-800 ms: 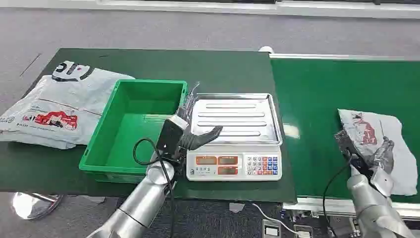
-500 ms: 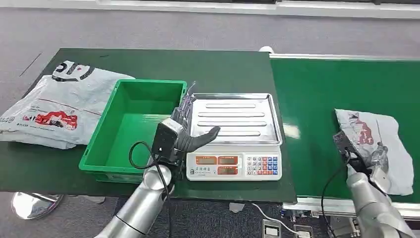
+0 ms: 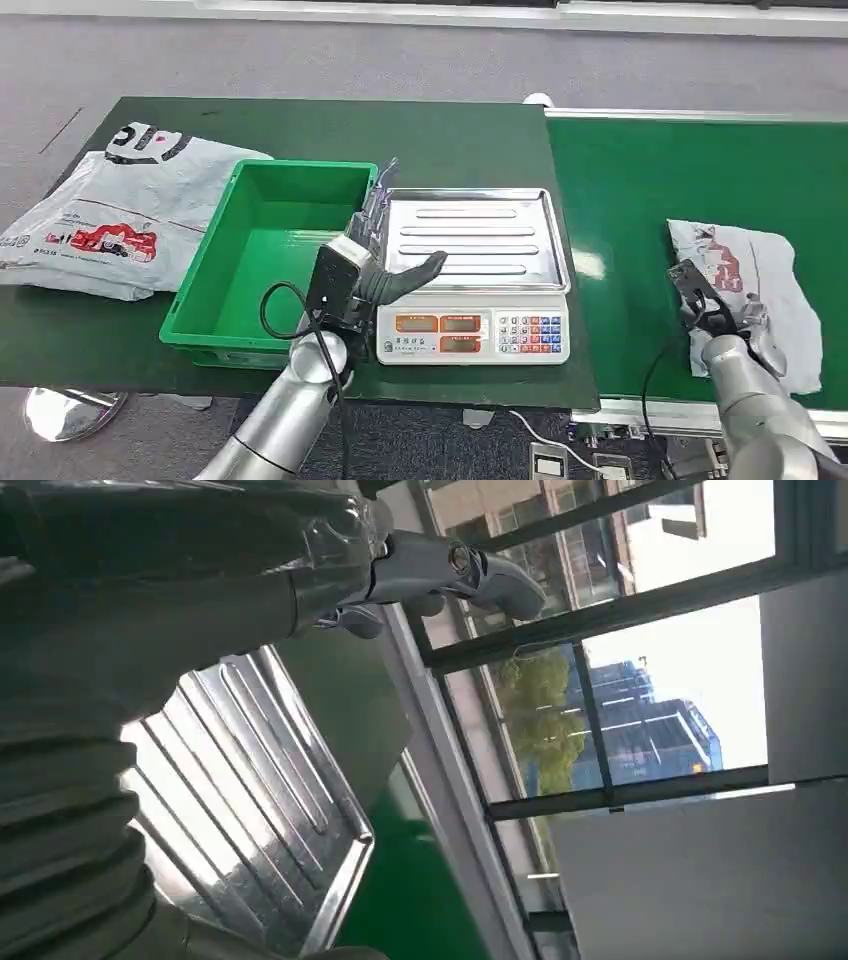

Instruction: Moved the parcel from conveyor to table for the left to box.

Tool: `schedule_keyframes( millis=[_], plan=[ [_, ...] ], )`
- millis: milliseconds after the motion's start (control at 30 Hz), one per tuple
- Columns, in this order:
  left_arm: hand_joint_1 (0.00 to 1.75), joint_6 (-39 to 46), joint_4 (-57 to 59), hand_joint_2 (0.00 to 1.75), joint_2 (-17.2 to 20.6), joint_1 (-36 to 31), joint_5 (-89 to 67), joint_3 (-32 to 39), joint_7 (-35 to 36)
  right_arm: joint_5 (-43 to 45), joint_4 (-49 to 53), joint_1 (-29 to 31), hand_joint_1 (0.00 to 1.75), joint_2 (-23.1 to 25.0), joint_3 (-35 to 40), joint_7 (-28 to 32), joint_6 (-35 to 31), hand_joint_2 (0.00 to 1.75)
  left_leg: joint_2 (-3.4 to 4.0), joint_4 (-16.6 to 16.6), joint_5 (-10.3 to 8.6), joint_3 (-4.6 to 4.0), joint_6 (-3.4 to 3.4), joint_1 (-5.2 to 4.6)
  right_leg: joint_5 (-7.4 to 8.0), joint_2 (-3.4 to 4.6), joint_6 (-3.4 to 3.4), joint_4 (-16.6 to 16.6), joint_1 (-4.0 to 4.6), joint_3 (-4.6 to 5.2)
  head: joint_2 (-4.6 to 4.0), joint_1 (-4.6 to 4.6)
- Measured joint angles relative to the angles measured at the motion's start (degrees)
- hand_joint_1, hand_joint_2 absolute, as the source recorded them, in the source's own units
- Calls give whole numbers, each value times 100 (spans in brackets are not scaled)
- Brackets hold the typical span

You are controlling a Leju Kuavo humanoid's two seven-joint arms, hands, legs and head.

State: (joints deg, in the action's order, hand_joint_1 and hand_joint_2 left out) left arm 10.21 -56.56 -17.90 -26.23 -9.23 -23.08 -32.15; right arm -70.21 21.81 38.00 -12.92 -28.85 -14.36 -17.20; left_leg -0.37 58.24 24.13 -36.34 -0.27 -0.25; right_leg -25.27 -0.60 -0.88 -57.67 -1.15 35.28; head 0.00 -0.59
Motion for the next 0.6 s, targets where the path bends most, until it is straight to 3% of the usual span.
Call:
schedule_keyframes(
  millis=[467,500,600],
  plan=[
    [0,-57,299,175,-181,-76,-98,280,-127,-680,-79,-296,0,-271,-222,-461,692,175,2,0,3,0,5,-2,-2,0,-4,1,-2,-1,0,0],
    [0,-59,306,175,-181,-76,-98,293,-131,-697,-81,-301,175,-277,-247,-461,723,175,1,0,3,0,5,-2,-3,-1,-4,1,-2,-1,0,0],
    [0,-63,306,175,-181,-72,-103,361,-149,-761,-81,-296,175,-295,-269,-459,883,175,1,0,3,0,5,-2,-3,-2,-4,1,-2,-2,0,0]
  ],
)
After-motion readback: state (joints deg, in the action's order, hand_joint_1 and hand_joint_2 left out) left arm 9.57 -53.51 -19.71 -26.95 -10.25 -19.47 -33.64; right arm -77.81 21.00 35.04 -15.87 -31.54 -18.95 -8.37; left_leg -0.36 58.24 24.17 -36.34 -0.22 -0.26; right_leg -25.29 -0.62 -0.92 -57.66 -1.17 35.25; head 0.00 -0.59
